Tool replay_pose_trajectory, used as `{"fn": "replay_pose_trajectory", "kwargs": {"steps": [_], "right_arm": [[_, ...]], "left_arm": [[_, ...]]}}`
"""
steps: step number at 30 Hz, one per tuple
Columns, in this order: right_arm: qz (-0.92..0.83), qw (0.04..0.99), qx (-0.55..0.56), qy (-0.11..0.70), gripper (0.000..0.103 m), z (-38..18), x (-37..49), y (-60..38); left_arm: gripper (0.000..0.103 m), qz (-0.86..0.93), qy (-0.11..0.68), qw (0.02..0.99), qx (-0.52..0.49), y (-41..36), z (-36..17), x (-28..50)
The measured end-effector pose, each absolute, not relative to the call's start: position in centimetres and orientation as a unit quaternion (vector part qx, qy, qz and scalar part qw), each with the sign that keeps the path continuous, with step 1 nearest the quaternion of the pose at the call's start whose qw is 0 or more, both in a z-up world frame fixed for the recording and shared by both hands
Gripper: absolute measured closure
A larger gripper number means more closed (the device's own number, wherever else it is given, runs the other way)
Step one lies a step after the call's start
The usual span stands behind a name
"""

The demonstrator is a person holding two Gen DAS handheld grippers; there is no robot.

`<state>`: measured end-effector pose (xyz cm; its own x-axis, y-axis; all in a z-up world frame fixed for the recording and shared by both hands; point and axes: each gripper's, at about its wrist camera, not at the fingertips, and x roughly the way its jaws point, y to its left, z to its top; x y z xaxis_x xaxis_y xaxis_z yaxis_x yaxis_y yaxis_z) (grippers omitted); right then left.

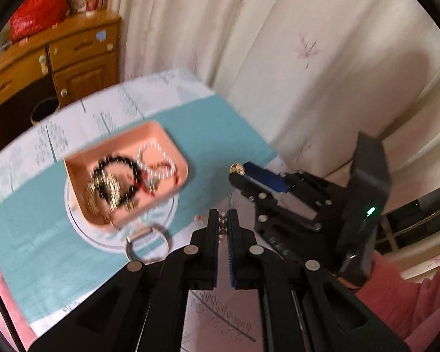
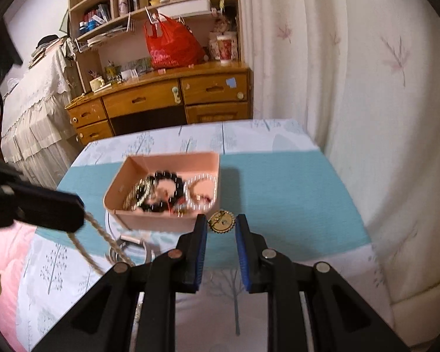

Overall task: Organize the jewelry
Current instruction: 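Carry the necklace and coin over the pink tray and open both tools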

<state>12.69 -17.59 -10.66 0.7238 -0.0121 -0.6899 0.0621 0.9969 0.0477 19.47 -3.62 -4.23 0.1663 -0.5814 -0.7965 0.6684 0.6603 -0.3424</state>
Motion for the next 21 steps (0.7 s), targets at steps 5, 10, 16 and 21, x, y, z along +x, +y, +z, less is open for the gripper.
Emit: {"fn": "replay_pose_trajectory", "kwargs": {"steps": [5, 10, 16, 21], "right_arm": [[-0.018, 0.940, 0.012, 0.340, 0.084, -8.2, 14.4, -17.4], [-0.010, 0.948, 0.005, 0.317, 0.084, -6.7, 15.9, -17.4], [0.009, 0.949, 0.010, 0.316, 0.084, -7.1, 18.1, -16.8], [0.029, 0.942, 0.021, 0.334, 0.083, -9.0, 19.2, -16.4]], "left_arm": [[0.100, -0.405, 0.462, 0.788, 0.043, -3.2, -0.4, 21.0], [0.100, -0.384, 0.408, 0.828, 0.024, -2.2, 2.3, 23.7], [0.100, -0.346, 0.410, 0.844, 0.001, -1.3, 0.6, 26.8], [0.100, -0.318, 0.451, 0.834, -0.006, -1.4, -4.3, 27.9]]}}
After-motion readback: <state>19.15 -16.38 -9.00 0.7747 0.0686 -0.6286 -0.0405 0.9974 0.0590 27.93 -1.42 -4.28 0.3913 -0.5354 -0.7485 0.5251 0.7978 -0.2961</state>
